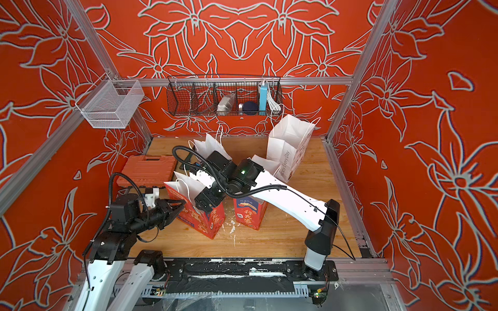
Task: Put away the paper bag
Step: Pick up the paper bag from the center of the board.
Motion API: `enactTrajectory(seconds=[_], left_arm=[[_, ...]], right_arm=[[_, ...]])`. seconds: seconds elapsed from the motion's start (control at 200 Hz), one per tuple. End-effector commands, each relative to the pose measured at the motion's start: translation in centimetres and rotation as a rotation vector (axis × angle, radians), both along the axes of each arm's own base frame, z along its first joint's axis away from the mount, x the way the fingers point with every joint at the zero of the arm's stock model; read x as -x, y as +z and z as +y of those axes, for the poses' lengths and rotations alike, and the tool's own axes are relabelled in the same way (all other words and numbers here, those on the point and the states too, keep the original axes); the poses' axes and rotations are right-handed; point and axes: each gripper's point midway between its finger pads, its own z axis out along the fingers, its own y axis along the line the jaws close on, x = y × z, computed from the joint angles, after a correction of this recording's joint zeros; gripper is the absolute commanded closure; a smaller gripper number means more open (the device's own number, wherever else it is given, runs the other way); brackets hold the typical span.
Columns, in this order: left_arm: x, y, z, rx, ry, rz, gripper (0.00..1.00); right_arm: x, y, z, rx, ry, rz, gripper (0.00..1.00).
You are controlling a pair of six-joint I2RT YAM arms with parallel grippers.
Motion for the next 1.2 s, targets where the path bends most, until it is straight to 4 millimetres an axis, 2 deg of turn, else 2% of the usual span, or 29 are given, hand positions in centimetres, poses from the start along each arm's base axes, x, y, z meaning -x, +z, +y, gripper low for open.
enactTrajectory(seconds=[0.0,0.13,0.355,0.475,0.611,0.766,1.196], left_arm=[[0.0,-0.2,-0.1,0.000,0.001,0.000,0.72],[-0.1,-0.4,-0.4,0.006,-0.007,0.011,0.72],[0.1,-0.9,-1.3,0.008,-0.013,0.024,0.72],[-0.2,-1.4,-1.9,-0.008,-0.006,0.030,0.73],[-0.5,-1.6,-2.6,-0.043,-0.015,0.031,0.73],[-0.7,-1.8,-2.6,-0.062,-0.001,0.033,0.73],[-0.7,-2.4,-2.0,-0.062,0.052,0.049,0.73]], right_arm=[[1.5,0.1,-0.8,0.050,-0.021,0.066,0.02],[2.0,0.5,-0.6,0.060,-0.020,0.056,0.02],[3.1,1.1,0.8,0.052,-0.006,0.046,0.02],[3.1,0.2,1.2,0.108,-0.016,0.009,0.02],[2.5,-1.4,0.3,0.251,-0.058,-0.038,0.02],[2.3,-1.5,-0.1,0.303,-0.073,-0.072,0.03],[1.6,-1.9,-0.5,0.309,-0.116,-0.116,0.30]])
